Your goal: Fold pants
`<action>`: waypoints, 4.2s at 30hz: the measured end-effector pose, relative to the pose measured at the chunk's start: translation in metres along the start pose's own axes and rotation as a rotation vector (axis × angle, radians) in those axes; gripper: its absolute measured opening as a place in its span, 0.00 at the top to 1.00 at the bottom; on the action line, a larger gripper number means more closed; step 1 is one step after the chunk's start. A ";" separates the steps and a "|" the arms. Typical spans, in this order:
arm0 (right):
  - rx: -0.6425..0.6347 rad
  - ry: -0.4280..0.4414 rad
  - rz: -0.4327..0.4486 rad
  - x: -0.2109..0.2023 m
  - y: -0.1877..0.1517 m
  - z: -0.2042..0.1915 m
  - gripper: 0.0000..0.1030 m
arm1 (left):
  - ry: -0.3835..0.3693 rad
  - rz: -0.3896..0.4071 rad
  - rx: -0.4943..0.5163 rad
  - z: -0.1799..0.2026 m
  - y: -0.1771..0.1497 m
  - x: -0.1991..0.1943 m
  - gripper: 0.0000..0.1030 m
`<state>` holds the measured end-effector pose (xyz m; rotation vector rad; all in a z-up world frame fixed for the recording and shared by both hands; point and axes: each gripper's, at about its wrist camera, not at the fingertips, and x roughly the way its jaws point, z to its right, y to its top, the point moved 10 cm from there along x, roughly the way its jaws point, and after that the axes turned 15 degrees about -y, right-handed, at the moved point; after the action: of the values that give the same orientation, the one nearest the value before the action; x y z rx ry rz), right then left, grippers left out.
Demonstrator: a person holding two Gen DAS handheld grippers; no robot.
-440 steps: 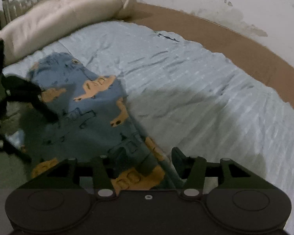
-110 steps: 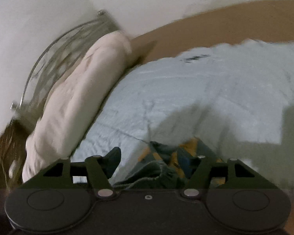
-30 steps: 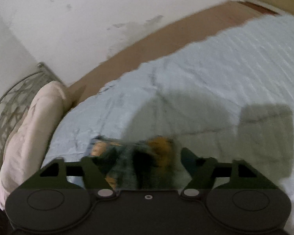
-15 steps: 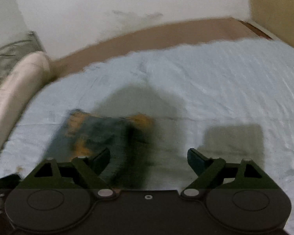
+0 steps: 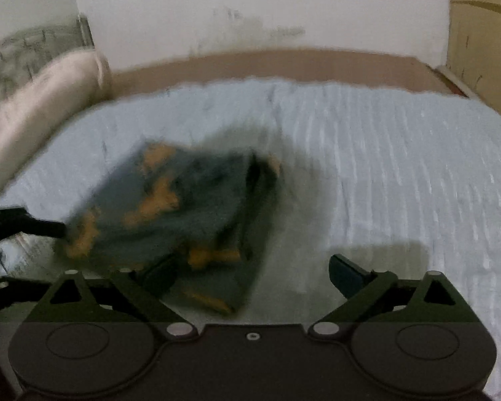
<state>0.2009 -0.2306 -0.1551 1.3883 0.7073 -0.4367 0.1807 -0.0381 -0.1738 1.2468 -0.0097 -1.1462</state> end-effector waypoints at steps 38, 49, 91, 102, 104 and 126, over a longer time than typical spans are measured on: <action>0.103 0.089 0.007 0.044 0.077 -0.003 0.01 | 0.074 0.009 -0.209 -0.066 -0.011 0.001 0.01; 0.487 0.288 -0.133 0.036 0.006 0.031 0.01 | 0.040 0.006 -0.255 -0.081 0.010 0.023 0.01; 0.485 0.442 -0.174 0.072 0.005 0.000 0.64 | -0.158 0.111 -0.411 -0.098 0.023 0.028 0.64; 0.472 0.435 -0.160 0.068 0.006 0.000 0.67 | -0.116 0.124 -0.370 -0.093 0.025 0.024 0.73; 0.474 0.434 -0.166 0.070 0.006 0.000 0.67 | -0.099 0.128 -0.358 -0.090 0.028 0.021 0.80; 0.433 0.571 -0.102 -0.002 0.056 -0.063 0.73 | -0.076 0.266 -0.358 -0.092 0.048 -0.075 0.89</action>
<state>0.2242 -0.1601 -0.1150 1.9222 1.2014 -0.2780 0.2284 0.0734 -0.1331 0.8552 -0.0251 -0.9150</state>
